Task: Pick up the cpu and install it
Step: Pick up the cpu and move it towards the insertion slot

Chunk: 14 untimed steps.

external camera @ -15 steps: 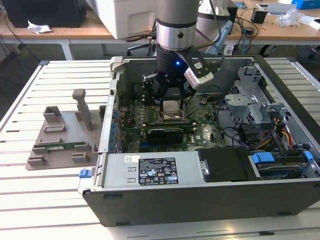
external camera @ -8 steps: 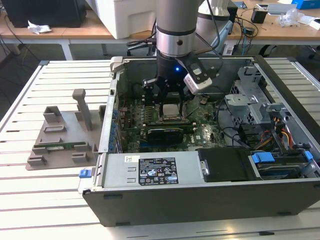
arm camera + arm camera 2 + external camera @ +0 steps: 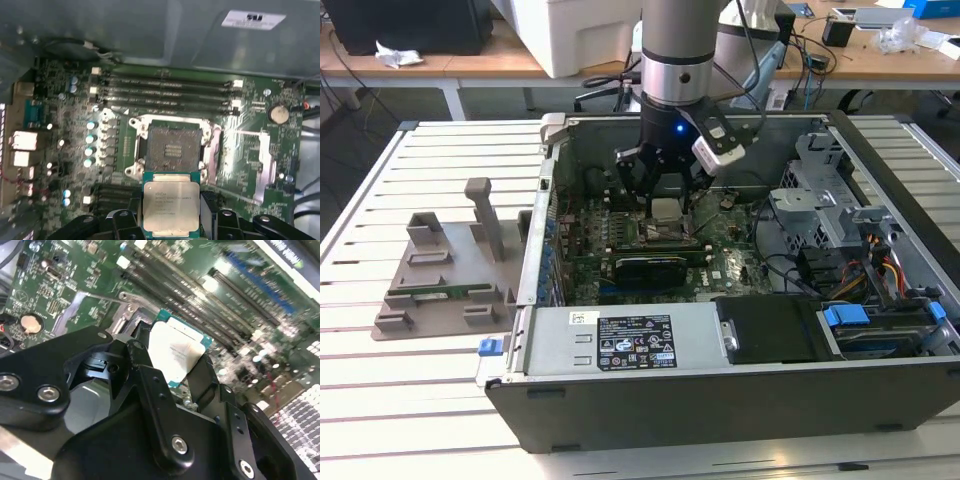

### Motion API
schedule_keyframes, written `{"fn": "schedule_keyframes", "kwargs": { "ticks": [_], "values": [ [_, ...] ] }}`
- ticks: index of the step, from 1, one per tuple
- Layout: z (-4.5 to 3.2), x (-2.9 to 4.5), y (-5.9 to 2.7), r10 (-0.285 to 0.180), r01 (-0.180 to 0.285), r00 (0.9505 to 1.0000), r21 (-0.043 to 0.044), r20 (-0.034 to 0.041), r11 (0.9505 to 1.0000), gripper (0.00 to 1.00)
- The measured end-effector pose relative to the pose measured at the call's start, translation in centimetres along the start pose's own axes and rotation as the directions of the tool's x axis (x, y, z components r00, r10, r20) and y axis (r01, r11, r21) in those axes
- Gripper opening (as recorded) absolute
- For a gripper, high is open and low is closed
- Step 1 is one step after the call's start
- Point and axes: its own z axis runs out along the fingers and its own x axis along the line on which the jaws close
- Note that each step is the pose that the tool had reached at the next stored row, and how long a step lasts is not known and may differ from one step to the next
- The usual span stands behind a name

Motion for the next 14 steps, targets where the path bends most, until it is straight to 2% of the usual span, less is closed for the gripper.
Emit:
{"fn": "schedule_keyframes", "kwargs": {
  "ticks": [2,4,14],
  "values": [
    [0.56,-0.33,1.11,0.000,0.000,1.0000,0.0103,-0.0009,0.9999,0.55],
    [0.92,-0.45,1.69,0.000,0.000,1.0000,0.0150,-0.0012,0.9999,0.55],
    [1.00,-0.47,1.85,0.000,0.000,1.0000,0.0155,-0.0012,0.9999,0.55]
  ]
}}
